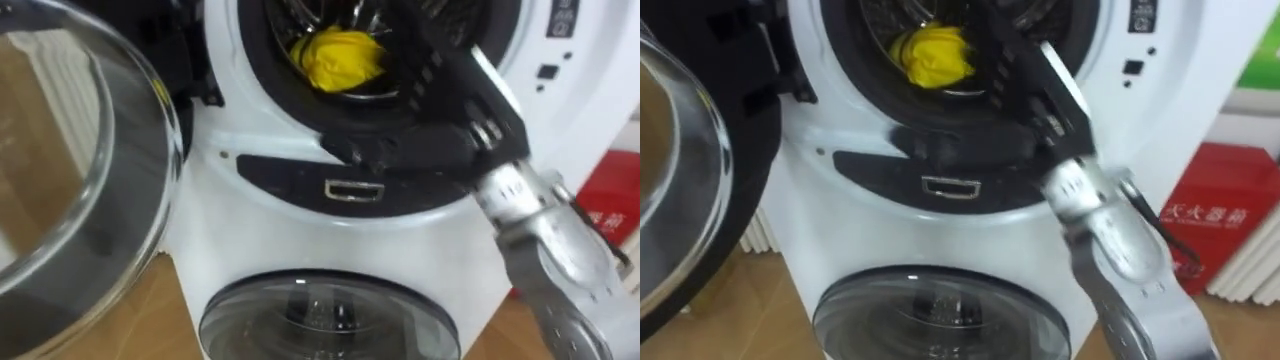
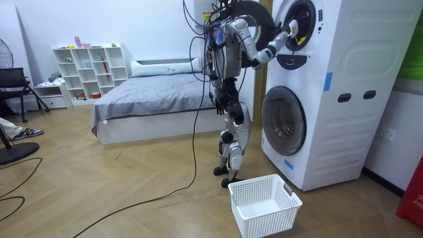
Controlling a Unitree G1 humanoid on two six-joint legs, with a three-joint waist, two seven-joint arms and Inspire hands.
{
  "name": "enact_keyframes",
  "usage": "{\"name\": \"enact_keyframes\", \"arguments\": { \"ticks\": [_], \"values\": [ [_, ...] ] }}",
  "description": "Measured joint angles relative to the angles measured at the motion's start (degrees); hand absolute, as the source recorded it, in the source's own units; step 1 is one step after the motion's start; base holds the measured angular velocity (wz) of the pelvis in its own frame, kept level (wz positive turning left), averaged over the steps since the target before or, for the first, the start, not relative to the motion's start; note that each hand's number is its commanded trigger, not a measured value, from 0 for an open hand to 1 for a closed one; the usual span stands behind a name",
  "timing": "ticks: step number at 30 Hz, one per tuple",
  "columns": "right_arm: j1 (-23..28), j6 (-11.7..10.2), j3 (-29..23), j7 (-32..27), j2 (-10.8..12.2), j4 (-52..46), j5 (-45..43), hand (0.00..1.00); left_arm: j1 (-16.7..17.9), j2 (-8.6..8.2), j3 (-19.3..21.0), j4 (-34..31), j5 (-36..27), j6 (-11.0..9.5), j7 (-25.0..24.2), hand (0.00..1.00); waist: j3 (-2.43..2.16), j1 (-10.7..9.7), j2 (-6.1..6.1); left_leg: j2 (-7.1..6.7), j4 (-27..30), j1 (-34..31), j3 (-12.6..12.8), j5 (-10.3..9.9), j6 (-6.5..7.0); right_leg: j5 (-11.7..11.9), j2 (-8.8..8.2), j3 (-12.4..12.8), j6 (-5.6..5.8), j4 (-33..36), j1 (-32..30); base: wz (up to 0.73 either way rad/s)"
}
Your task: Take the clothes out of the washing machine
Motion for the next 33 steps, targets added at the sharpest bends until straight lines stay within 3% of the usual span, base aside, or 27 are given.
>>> {"name": "enact_keyframes", "arguments": {
  "ticks": [4, 10, 17, 22, 27, 33],
  "values": [
    [0.0, 0.2, 3.0, 4.2, 0.0, -4.8, 0.9, 0.0, 0.9, -0.01, 0.0, 0.0, -0.2, 0.2, 0.2, 0.0, 0.39, 1.0, -1.0, -0.08, -0.3, 0.8, -1.1, -0.7, -0.13, -0.5, 0.13, -1.1, 0.07, -1.1, 1.5, 0.16],
    [-0.8, 1.0, 3.8, 6.3, 0.0, -5.8, 5.6, 0.0, 1.4, 0.49, 0.0, -0.7, -0.3, 0.2, 0.1, 0.0, 0.57, 1.4, -0.72, -0.28, -1.3, 0.8, -1.1, -1.0, 0.11, -0.7, 0.1, -1.1, 0.43, -1.9, 1.4, 0.01],
    [-1.3, 1.2, 3.8, 8.0, 0.0, -6.5, 6.3, 0.0, -0.2, 0.35, 0.8, -1.9, -0.3, -0.1, 0.2, 0.0, 0.3, 1.4, -1.14, -0.38, -1.7, 0.9, -1.2, -1.0, 0.13, -0.9, -0.01, -1.1, 0.55, -2.0, 1.4, 0.0],
    [-1.3, 1.2, 3.5, 7.7, -0.4, -7.9, 6.2, 0.0, 0.2, 0.25, 1.1, -1.7, -0.8, -0.2, 0.3, 0.0, 0.46, 0.8, -1.36, -0.4, -1.7, 1.4, -1.3, -1.0, 0.17, -1.1, -0.01, -1.1, 0.59, -1.9, 1.9, 0.01],
    [-1.2, 1.1, -0.5, 7.1, -1.2, -9.0, 6.1, 0.0, 0.8, 0.06, 1.8, -1.6, -0.7, -0.2, 0.1, 0.0, 0.61, -0.3, -1.76, -0.57, -1.2, 1.4, -2.3, -1.1, 0.17, -1.3, -0.11, -1.8, 0.69, -2.0, 2.5, 0.1],
    [-1.2, 1.1, -7.5, 3.8, -4.1, -8.5, 4.8, 0.0, 2.4, -0.55, 4.1, -1.6, -0.7, 0.0, -0.1, 0.0, 1.23, -2.2, -0.85, -0.56, -0.6, 1.4, -2.6, -1.6, 0.29, -1.4, -0.12, -2.1, 0.72, -2.2, 3.2, 0.01]
  ]
}}
